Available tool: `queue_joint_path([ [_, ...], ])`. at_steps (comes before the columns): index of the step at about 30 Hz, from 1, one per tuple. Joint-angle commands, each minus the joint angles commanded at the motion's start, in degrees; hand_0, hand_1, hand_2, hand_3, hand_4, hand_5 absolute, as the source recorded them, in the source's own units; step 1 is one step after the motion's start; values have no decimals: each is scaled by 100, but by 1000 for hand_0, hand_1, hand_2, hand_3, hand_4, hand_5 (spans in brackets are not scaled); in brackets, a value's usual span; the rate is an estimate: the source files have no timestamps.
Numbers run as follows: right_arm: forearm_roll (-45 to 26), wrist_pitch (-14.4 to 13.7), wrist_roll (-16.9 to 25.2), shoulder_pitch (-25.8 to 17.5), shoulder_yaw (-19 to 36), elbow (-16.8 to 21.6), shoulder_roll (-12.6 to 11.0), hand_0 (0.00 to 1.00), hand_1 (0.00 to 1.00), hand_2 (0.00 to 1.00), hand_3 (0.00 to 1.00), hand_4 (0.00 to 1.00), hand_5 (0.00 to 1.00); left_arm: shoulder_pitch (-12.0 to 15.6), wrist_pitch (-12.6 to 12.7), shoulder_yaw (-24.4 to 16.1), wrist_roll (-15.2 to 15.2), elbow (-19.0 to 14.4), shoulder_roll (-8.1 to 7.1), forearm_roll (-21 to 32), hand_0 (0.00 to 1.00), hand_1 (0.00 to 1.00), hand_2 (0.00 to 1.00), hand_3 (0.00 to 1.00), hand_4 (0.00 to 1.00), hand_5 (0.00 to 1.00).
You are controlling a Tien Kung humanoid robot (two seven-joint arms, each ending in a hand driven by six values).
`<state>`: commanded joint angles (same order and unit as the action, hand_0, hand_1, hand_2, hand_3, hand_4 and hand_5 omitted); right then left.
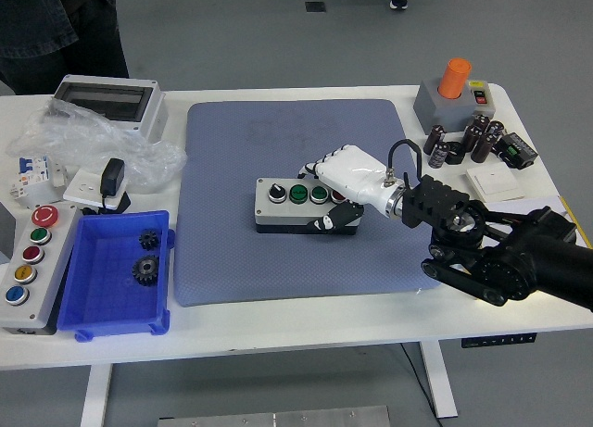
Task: Pick up the button,place it on the desk,press the button,press the button
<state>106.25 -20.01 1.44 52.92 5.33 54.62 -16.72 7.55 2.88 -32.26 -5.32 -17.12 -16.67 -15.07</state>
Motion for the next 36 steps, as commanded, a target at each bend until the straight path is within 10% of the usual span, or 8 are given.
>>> queue_joint_path([
  [3, 15, 44, -16, -1, 11, 1, 2, 598, 648, 684, 459, 523, 31, -1, -1, -1, 0, 1, -1, -3, 652, 692, 697, 815, 912, 497],
  [4, 18, 54, -21, -2, 12, 0, 2, 672, 681, 758, 665, 560, 105, 0, -2, -1, 0, 1, -2, -3, 652, 692, 697, 814, 912, 496],
  [9, 29, 92, -59, -3, 4, -3, 2, 672, 681, 758, 665, 560, 105, 1, -1, -3, 2, 2, -5, -5, 652, 692, 697, 814, 912, 496],
  [10, 29, 98, -66, -4, 2, -4, 2, 720, 722, 815, 751, 696, 133, 2, -2, -3, 2, 3, -5, -6, 652, 692, 696, 813, 912, 499],
  [26, 39, 347, -150, 2, 86, -7, -9, 724, 733, 828, 797, 746, 162, 7, -13, 1, -1, 4, -2, -9, 647, 692, 692, 809, 913, 500],
  [36, 23, 430, -171, 7, 127, -9, -16, 722, 741, 889, 940, 973, 326, 5, -24, 9, -4, 5, 0, -11, 646, 690, 690, 807, 912, 497],
])
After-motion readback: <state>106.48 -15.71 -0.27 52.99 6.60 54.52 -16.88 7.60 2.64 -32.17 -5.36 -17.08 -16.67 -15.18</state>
